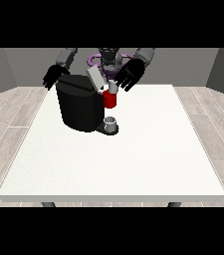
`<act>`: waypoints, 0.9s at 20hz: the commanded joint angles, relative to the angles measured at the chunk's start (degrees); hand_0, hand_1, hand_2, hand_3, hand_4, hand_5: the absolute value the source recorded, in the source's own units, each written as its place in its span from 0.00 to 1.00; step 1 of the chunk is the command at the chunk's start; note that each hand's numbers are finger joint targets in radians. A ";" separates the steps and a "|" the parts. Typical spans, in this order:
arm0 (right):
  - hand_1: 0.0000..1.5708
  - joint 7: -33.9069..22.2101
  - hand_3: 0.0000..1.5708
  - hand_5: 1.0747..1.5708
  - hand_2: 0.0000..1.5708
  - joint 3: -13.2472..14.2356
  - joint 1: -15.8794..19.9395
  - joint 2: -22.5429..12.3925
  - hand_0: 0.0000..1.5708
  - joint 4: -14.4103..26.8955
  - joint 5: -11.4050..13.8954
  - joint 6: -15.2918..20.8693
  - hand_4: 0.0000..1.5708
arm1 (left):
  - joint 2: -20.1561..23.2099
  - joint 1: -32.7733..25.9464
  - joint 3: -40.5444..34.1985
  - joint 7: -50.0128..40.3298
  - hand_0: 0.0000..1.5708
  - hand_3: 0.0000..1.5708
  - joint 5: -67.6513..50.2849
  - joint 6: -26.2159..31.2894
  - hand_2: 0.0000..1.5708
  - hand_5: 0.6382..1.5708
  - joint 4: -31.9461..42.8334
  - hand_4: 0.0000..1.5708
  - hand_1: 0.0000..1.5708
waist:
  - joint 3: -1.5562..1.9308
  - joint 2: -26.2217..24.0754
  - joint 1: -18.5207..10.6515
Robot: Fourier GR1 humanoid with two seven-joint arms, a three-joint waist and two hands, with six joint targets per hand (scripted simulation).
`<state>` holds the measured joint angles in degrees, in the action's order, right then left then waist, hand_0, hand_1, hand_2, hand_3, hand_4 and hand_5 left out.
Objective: Insert the coffee pod into the coffee machine and close the lid
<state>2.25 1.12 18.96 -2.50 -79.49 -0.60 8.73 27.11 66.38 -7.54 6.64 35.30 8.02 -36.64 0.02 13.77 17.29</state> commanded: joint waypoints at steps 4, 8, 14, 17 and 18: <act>0.00 -1.13 0.00 1.00 0.00 2.76 1.40 -0.71 0.00 2.06 -1.18 1.06 0.33 | -4.66 -0.36 1.81 -2.03 0.84 0.78 1.13 -0.56 0.85 1.00 -0.64 0.32 0.84 | 0.01 -1.37 -2.24; 0.00 -0.62 0.00 1.00 0.00 2.59 0.55 -0.70 0.00 0.44 -1.92 0.07 0.32 | -2.97 -0.96 1.73 1.17 0.80 0.77 1.75 -0.92 0.82 1.00 -0.22 0.32 0.80 | 0.00 0.15 -1.70; 0.00 0.84 0.00 1.00 0.00 1.27 -0.88 0.13 0.00 -0.70 -1.40 -0.08 0.33 | -1.47 1.40 0.47 0.05 0.77 0.76 1.90 -0.79 0.81 1.00 1.02 0.32 0.77 | 0.00 1.20 0.25; 0.00 1.67 0.00 1.00 0.00 1.86 -1.55 -0.59 0.00 -1.01 -1.96 -0.79 0.33 | -2.06 -0.05 1.15 1.14 0.77 0.77 2.42 -0.67 0.81 1.00 1.23 0.33 0.77 | 0.00 0.75 0.19; 0.00 4.45 0.00 1.00 0.00 3.36 1.62 -0.73 0.00 2.86 -0.92 0.89 0.31 | -1.84 2.73 1.61 0.74 0.75 0.77 2.81 -0.28 0.81 1.00 -0.15 0.33 0.75 | 0.02 4.06 -2.03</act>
<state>4.30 2.67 18.39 -2.16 -79.35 -1.69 9.31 25.36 67.38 -6.62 7.57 37.22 7.71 -36.02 0.02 15.40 16.58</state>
